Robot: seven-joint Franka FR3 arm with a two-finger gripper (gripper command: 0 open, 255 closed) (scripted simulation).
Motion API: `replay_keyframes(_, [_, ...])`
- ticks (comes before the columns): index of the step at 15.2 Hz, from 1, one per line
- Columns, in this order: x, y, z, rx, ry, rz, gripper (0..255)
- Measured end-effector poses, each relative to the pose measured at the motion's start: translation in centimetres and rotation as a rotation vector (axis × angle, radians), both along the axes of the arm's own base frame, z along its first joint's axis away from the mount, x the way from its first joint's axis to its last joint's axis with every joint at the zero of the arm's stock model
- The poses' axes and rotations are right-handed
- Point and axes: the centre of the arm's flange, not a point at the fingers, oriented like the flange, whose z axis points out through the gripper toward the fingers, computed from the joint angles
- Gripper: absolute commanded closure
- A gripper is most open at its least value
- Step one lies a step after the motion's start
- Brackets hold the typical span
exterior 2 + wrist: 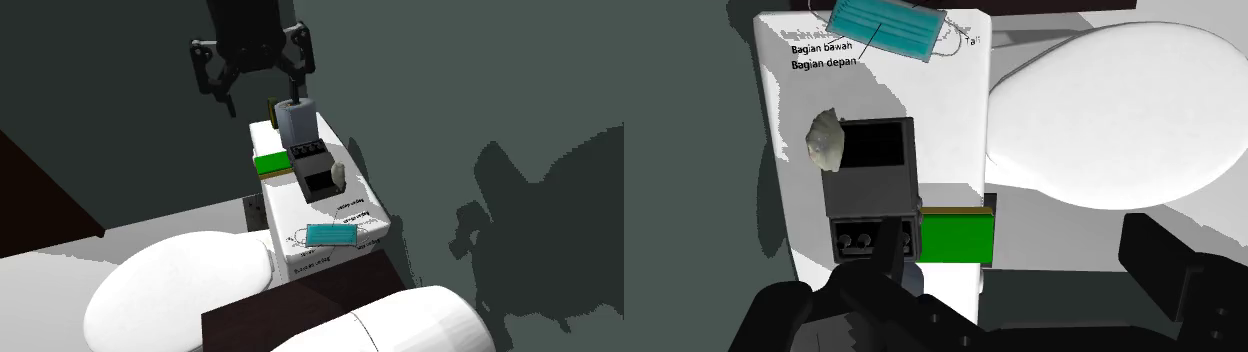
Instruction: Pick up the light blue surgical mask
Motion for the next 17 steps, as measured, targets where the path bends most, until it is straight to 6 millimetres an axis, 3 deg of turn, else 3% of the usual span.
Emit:
replay_keyframes(3, [-0.1, -0.8, -1.2, 0.000, -0.003, 0.001, 0])
replay_keyframes(17, [-3.3, -11.7, -15.9, 0.004, -0.037, 0.022, 0])
